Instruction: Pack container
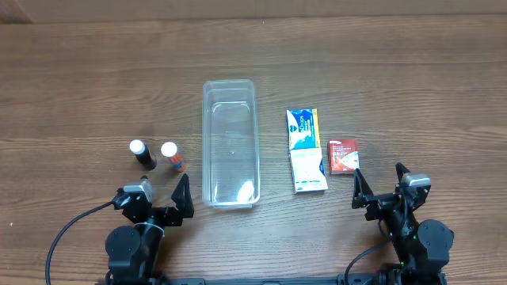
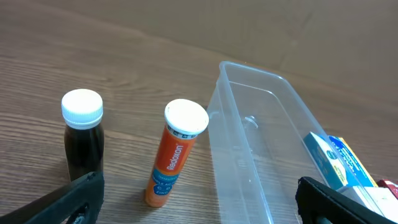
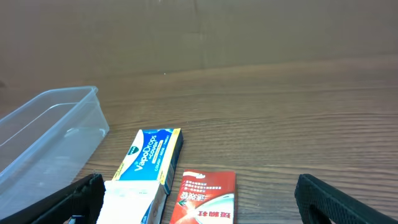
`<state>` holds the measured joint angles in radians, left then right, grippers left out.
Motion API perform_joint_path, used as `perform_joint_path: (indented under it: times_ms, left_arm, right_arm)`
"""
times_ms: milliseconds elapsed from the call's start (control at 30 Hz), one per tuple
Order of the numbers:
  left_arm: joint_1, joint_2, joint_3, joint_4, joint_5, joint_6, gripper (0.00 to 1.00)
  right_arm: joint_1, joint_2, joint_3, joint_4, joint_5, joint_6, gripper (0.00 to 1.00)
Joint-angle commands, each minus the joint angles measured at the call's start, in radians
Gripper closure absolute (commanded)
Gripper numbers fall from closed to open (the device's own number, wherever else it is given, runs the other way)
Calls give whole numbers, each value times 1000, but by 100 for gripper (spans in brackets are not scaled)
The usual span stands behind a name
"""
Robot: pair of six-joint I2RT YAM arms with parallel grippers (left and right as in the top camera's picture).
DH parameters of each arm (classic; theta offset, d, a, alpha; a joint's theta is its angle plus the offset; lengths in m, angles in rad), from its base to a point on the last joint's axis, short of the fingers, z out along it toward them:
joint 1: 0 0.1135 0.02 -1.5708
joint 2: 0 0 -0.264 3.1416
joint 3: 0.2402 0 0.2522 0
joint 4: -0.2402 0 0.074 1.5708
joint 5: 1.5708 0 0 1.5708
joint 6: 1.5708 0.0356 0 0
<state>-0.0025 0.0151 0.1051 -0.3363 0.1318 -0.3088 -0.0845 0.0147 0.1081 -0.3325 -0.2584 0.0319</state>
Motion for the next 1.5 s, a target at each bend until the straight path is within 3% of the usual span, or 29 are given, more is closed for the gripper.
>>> perform_joint_path:
  times_ms: [0, 1167, 1467]
  left_arm:
    - [-5, -10, -3, 1, 7, -10, 0]
    - [-5, -10, -3, 1, 7, -10, 0]
    - [-5, -10, -3, 1, 7, -10, 0]
  right_arm:
    - [-1, -11, -8, 8, -2, -3, 0]
    - [-1, -11, -8, 5, 14, 0, 0]
    - [-1, 1, 101, 46, -174, 182, 0]
